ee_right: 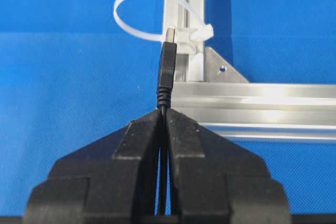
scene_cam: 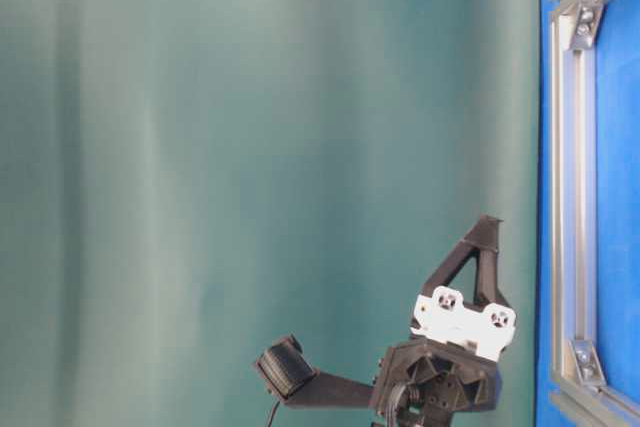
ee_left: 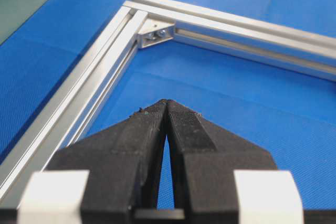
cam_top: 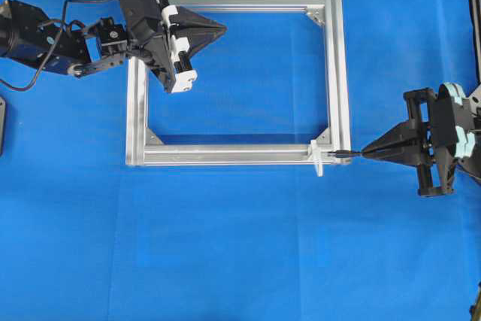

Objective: Insert the wire through the string loop located on the right side.

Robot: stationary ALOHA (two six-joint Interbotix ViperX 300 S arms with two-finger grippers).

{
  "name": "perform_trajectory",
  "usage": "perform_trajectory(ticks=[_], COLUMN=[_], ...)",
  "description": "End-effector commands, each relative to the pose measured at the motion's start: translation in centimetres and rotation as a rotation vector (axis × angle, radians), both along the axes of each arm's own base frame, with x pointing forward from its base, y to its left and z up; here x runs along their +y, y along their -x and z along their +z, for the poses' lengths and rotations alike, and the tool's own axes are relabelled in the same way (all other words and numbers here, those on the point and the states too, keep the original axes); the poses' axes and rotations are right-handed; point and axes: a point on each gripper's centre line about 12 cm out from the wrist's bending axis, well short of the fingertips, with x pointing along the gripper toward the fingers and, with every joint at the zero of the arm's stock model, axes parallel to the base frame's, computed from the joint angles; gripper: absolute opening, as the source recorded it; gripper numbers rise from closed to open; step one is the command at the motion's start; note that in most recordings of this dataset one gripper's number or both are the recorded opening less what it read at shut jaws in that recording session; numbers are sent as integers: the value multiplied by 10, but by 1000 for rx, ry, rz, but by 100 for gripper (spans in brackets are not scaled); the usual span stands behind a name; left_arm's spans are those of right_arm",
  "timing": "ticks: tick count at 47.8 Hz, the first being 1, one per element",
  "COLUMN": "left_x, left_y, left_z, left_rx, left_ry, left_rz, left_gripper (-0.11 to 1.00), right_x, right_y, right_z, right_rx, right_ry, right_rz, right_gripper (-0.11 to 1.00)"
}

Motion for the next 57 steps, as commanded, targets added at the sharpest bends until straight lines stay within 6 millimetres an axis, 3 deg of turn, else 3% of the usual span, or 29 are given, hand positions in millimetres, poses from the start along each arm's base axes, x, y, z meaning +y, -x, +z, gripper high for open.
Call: perform_trajectory(ticks=[1,26,43,50,57], left_x=[1,1,-1,-15,-43], left_y=[-3,-2,-2,-5,-10], left_z=[17,16,16,16,14], left_rx=[-49,-47,-48,-48,-42], left_ry=[-18,-19,-18,-15,-4], left_rz=[0,-1,-7,-42,-114], left_gripper=[0,0,0,0,0], right_x=[1,9,10,10,10], right_y=[-10,-63,-69,-69,-69], right_z=[6,-1,-4,-4,-4], right_rx=[-27,-52,-44,-44,-42], right_ry=[-1,24,26,26,25], right_rz=[-5,-23,-23,-24,-25], right_gripper=[-3,-3,-3,-3,-3])
